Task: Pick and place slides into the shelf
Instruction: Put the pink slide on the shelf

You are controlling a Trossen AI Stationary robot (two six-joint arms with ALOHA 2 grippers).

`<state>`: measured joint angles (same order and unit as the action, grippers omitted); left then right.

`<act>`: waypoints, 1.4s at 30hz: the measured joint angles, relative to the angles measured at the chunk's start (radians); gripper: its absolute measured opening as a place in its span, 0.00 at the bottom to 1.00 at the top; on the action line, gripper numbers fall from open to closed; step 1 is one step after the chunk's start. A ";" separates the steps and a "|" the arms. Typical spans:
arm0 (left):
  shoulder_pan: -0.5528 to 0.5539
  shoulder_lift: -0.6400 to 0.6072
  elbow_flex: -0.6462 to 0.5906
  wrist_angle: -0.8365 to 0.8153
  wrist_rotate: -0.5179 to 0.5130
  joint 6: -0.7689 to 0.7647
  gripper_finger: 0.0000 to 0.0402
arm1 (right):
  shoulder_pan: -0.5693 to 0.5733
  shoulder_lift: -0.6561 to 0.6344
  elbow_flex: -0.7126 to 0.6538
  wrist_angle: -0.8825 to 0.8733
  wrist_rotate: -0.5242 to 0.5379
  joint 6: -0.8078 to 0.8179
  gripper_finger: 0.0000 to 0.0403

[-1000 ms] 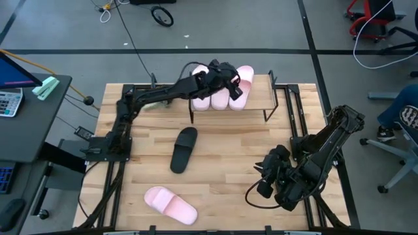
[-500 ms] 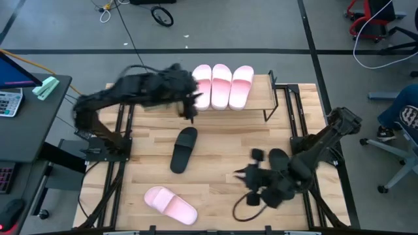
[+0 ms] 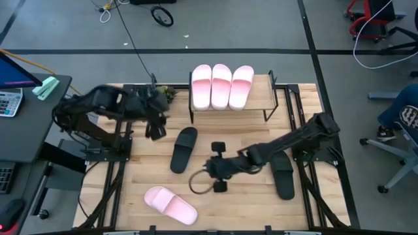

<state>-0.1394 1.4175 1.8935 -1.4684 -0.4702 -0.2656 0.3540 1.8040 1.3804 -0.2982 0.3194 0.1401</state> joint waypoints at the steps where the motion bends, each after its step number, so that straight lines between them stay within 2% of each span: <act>1: -0.020 0.000 -0.032 0.005 0.000 0.007 0.36 | -0.014 0.016 0.000 0.004 -0.004 0.017 0.16; 6: -0.085 0.001 -0.251 0.162 0.002 0.015 0.33 | -0.078 0.071 0.000 0.021 -0.021 0.104 0.16; 9: -0.101 0.003 -0.356 0.194 0.002 0.015 0.33 | -0.105 0.094 0.000 0.069 -0.126 0.124 0.16; 13: -0.086 0.002 -0.447 0.196 0.001 0.015 0.34 | -0.080 0.143 0.000 0.260 -0.265 -0.002 0.16; 16: -0.068 -0.008 -0.476 0.197 0.000 0.010 0.35 | -0.041 0.183 0.000 0.449 -0.321 -0.141 0.16; 20: -0.041 -0.025 -0.478 0.211 0.000 0.010 0.35 | -0.014 0.237 0.002 0.541 -0.315 -0.354 0.19; 24: -0.006 -0.062 -0.478 0.286 -0.001 0.038 0.34 | -0.028 0.310 0.092 0.558 -0.303 -0.412 0.23; 28: 0.033 -0.098 -0.478 0.366 -0.001 0.073 0.33 | -0.049 0.409 0.254 0.459 -0.331 -0.453 0.28; 33: 0.066 -0.150 -0.478 0.361 0.000 0.075 0.35 | -0.059 0.504 0.491 0.148 -0.376 -0.459 0.36; 36: 0.078 -0.181 -0.478 0.359 0.001 0.074 0.35 | -0.054 0.560 0.578 0.041 -0.378 -0.482 0.41; 42: 0.078 -0.237 -0.476 0.382 0.000 0.067 0.34 | -0.049 0.609 0.638 0.056 -0.456 -0.499 0.48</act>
<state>-0.0616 1.1807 1.4174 -1.0863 -0.4705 -0.1984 0.3052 2.4130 2.0186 -0.2424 -0.1362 -0.3586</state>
